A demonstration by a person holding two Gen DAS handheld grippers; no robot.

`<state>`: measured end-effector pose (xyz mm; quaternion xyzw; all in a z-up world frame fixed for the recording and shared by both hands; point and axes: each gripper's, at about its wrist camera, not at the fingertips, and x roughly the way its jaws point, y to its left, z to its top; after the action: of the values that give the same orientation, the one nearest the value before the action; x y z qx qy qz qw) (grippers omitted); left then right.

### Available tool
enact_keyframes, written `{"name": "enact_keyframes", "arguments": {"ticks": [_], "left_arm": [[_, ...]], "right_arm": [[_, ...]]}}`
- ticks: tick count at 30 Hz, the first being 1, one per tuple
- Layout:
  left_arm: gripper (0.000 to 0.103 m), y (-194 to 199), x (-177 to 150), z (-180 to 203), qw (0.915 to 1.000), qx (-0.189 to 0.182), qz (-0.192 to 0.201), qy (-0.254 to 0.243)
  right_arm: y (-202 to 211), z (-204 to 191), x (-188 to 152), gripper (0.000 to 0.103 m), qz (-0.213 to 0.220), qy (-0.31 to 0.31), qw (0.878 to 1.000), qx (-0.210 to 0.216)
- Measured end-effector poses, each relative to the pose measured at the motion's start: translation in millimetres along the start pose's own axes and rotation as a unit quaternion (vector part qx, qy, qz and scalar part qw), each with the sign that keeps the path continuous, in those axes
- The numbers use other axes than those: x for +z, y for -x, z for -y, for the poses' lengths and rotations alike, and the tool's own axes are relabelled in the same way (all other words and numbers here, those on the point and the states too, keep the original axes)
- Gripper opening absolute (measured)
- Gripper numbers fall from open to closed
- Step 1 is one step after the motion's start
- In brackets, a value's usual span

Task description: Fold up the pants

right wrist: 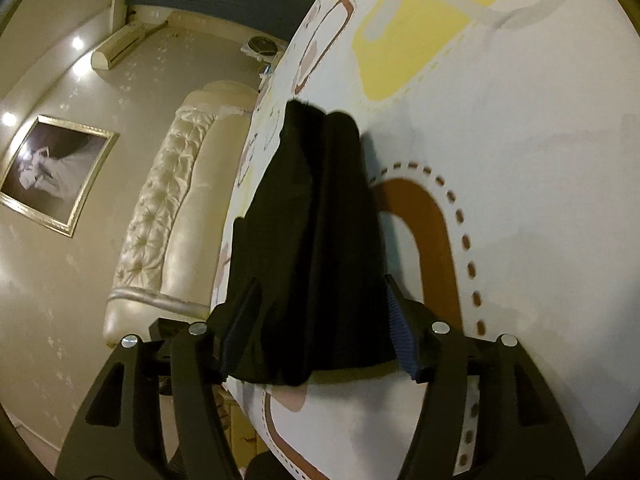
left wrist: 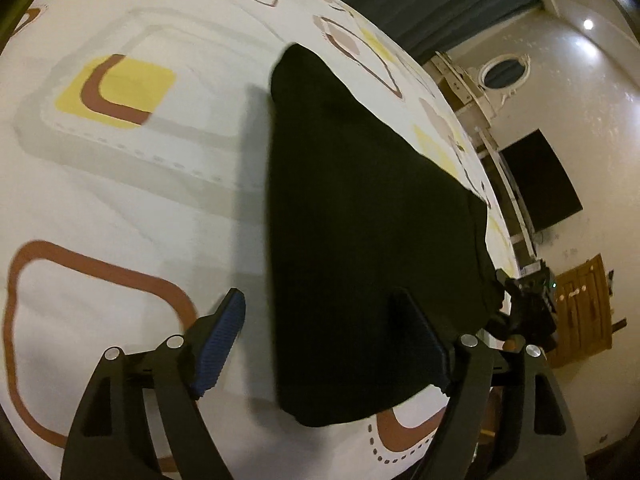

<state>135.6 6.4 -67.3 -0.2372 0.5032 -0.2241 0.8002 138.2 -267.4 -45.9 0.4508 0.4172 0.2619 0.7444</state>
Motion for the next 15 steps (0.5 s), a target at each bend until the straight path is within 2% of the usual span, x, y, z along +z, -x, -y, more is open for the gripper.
{"name": "enact_keyframes", "arguments": {"ticks": [2,3,4,5,7,9,15], "left_arm": [[0.077,-4.3,-1.7,4.4,1.0,-0.002,-0.001,0.002],[0.065,-7.3,-0.2,6.2,1.0,-0.002,-0.004,0.002],[0.062,-9.5,-0.7,8.3,1.0,0.0,-0.008,0.002],[0.058,-9.5,-0.6,9.6,0.9999,0.008,-0.006,0.004],[0.043,-6.7,0.2,11.8,0.9999,0.009,0.0,0.005],[0.036,1.3,1.2,15.9,0.9999,0.01,0.006,0.002],[0.034,16.3,-5.8,22.8,0.9997,0.022,0.008,-0.002]], "right_arm": [[-0.5,-1.9,-3.6,0.06,0.001,0.003,1.0,-0.007],[-0.8,-3.4,-4.7,0.056,0.001,0.005,1.0,-0.011],[-1.7,-5.2,-5.6,0.044,0.0,0.009,1.0,-0.025],[-2.3,-6.2,-5.8,0.041,-0.002,0.012,0.999,-0.036],[-1.5,-6.7,-8.3,0.033,-0.004,0.011,0.999,-0.035],[2.0,-11.6,-10.5,0.031,0.0,0.013,0.999,-0.034],[15.7,-26.0,-26.5,0.029,0.0,0.019,1.0,-0.021]]}}
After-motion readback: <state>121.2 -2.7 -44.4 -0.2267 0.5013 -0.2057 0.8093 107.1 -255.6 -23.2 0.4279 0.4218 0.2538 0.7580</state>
